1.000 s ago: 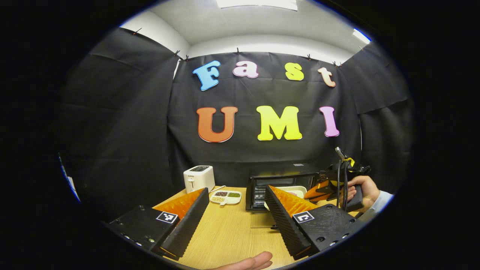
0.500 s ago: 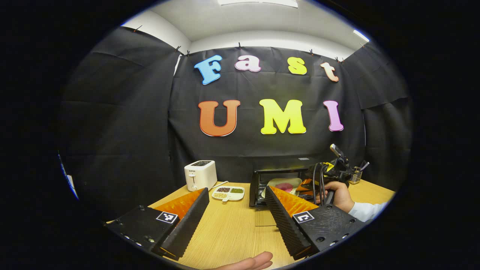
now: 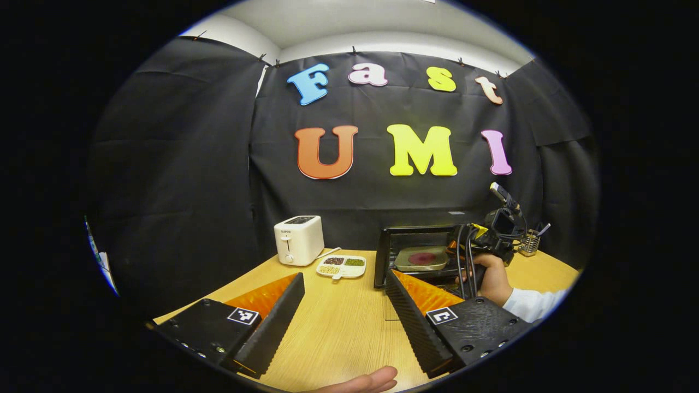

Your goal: Open the electric oven with the left hand, put the food in, and close the electric oven.

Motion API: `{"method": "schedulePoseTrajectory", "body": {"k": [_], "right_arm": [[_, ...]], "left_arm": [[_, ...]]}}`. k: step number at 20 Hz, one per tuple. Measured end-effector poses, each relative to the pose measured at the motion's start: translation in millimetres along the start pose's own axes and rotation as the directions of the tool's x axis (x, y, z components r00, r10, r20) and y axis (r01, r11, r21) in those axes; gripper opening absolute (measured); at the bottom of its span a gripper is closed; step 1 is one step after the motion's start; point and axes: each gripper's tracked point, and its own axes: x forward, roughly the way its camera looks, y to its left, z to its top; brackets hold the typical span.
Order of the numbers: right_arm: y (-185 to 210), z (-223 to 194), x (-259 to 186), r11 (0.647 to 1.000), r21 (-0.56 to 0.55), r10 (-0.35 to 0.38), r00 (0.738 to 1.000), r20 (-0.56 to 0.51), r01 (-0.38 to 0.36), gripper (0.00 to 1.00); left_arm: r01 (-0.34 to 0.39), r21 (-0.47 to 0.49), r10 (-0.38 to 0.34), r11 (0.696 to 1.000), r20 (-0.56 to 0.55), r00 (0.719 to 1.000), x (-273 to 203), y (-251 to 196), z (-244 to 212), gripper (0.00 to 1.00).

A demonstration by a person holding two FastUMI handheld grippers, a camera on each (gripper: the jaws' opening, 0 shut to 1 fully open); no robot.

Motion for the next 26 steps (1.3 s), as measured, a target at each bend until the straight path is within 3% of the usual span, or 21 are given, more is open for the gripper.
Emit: {"method": "schedulePoseTrajectory", "body": {"k": [4,9,12,13,19,26], "right_arm": [[-10,2,-12,0.998,-0.068,-0.001,0.999,0.035,0.004,0.05],[-11,-1,-45,0.989,-0.141,0.058,0.997,0.044,-0.052,0.23],[-15,-5,-73,0.966,-0.251,0.078,0.995,0.054,-0.062,0.32],[-16,-9,-84,0.955,-0.290,0.087,0.995,0.053,-0.068,0.45],[-28,-4,-147,0.891,-0.442,0.142,0.989,0.049,-0.106,0.99],[-46,67,-230,0.841,-0.534,0.209,0.963,0.170,-0.088,0.99]], "left_arm": [[0.002,0.005,-0.002,1.000,-0.021,1.000,3,-2,-6,0.96],[0.011,0.009,-0.010,1.000,-0.040,0.999,1,-9,-9,0.96],[0.025,0.007,-0.024,1.000,-0.049,0.999,1,-17,-10,0.96],[0.029,0.004,-0.029,1.000,-0.056,0.998,2,-21,-11,0.95],[0.051,0.013,-0.050,0.999,-0.119,0.992,0,-40,-27,0.96],[0.117,0.009,-0.112,0.993,-0.216,0.970,4,-78,-55,0.96]]}}
